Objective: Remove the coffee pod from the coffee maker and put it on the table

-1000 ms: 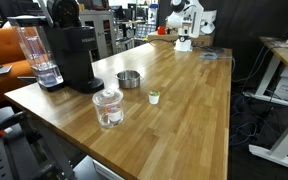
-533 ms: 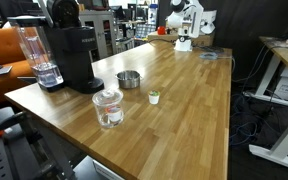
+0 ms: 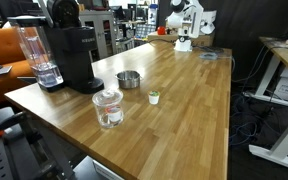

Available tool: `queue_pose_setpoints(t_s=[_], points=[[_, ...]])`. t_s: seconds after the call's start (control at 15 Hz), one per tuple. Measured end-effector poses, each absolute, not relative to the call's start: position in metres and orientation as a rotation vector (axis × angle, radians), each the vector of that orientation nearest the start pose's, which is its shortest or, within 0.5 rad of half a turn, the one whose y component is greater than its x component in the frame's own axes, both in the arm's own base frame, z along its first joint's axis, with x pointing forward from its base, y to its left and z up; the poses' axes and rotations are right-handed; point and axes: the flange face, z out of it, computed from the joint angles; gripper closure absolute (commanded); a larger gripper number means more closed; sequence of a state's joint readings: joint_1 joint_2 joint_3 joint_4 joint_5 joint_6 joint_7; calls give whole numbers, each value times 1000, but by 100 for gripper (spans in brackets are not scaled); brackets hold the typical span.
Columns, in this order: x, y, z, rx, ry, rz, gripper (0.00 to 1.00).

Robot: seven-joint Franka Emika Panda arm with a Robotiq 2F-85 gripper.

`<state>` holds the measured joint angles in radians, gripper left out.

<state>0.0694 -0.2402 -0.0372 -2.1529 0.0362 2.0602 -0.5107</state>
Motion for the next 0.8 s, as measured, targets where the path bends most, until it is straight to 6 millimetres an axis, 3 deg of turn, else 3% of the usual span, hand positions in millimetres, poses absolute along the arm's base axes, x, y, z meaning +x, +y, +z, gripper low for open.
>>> queue_pose_setpoints(t_s=[0.4,0.8], points=[[492,10,498,-2944,-693,-215,99],[468,46,434,-2855,-670,-110,99]])
